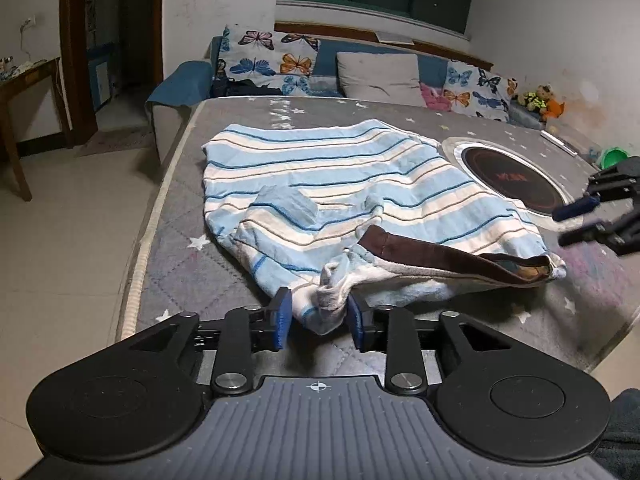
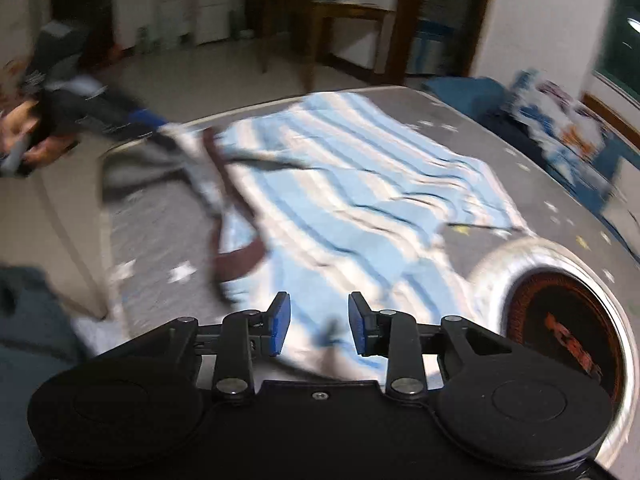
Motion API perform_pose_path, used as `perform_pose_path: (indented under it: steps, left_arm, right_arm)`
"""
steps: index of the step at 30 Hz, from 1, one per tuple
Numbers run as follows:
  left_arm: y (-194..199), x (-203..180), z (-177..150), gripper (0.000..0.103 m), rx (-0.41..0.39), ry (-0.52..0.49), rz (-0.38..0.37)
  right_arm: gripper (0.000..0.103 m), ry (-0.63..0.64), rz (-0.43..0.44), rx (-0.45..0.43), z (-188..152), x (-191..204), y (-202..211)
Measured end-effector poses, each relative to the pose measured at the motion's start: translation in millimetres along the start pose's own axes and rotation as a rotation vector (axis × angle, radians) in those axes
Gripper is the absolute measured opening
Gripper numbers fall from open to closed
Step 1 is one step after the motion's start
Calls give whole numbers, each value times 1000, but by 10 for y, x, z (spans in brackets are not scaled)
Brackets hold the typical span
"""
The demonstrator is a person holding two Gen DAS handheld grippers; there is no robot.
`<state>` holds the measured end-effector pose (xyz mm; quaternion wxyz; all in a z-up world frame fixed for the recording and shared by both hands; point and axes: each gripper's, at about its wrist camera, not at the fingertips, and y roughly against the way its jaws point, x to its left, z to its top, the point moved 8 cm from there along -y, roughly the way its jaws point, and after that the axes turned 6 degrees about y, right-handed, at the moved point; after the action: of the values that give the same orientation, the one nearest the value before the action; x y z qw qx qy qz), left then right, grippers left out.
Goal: Fold clothes
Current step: 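Lay the shirt flat on the mattress and open both tools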
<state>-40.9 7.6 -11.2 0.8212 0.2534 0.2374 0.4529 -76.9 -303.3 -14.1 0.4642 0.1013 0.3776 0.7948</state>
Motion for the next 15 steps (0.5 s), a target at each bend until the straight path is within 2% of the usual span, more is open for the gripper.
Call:
perform_pose_path:
  steps: [4,8,15]
  left_arm:
    - [92,56,35,40,-25,6,21]
    - [156,114,79,40,-50,11,55]
    - [170,170,139,41,-58,25,80]
  right_arm:
    - [34,-89,-86,12,-97,-399,-254]
    - [35,-181,-151,20,-181,-749,-520]
    - [45,-272,-160,21,-260,-1014,-853]
